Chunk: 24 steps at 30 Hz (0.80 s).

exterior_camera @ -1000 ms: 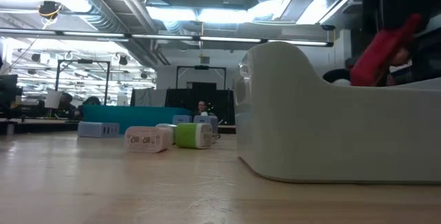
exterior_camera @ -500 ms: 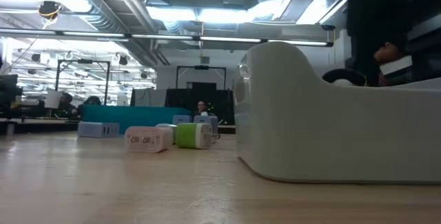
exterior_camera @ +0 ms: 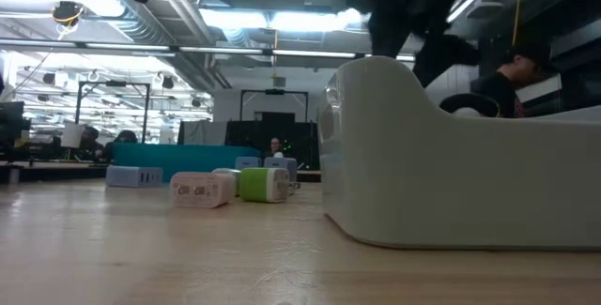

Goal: Pick & Place Office items
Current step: Put the dark blue digital clock into the gray bin

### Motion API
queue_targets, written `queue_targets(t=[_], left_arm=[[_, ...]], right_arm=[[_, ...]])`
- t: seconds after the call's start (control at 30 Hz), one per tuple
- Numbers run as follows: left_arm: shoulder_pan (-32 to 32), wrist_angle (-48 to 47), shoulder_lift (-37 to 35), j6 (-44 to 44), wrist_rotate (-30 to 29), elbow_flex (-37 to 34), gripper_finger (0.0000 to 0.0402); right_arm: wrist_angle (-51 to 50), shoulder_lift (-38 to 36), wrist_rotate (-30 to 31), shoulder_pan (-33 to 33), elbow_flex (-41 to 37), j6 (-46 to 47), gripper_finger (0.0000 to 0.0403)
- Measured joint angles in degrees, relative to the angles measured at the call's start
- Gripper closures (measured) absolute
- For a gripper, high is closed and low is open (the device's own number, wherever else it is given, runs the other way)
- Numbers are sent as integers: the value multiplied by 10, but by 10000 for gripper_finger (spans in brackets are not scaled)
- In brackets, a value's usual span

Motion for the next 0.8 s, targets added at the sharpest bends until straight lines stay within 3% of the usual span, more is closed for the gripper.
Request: queue_targets(t=[0.13, 0.43, 0.8], left_arm=[[17, 9, 0, -3, 22, 0, 203], [21, 45, 0, -2, 25, 0, 203], [21, 74, 0, 8, 17, 0, 203]], right_arm=[[-2, 11, -38, -91, -1, -81, 137], [-18, 16, -68, -215, 0, -186, 137], [-7, 97, -151, -257, 0, -258, 137]])
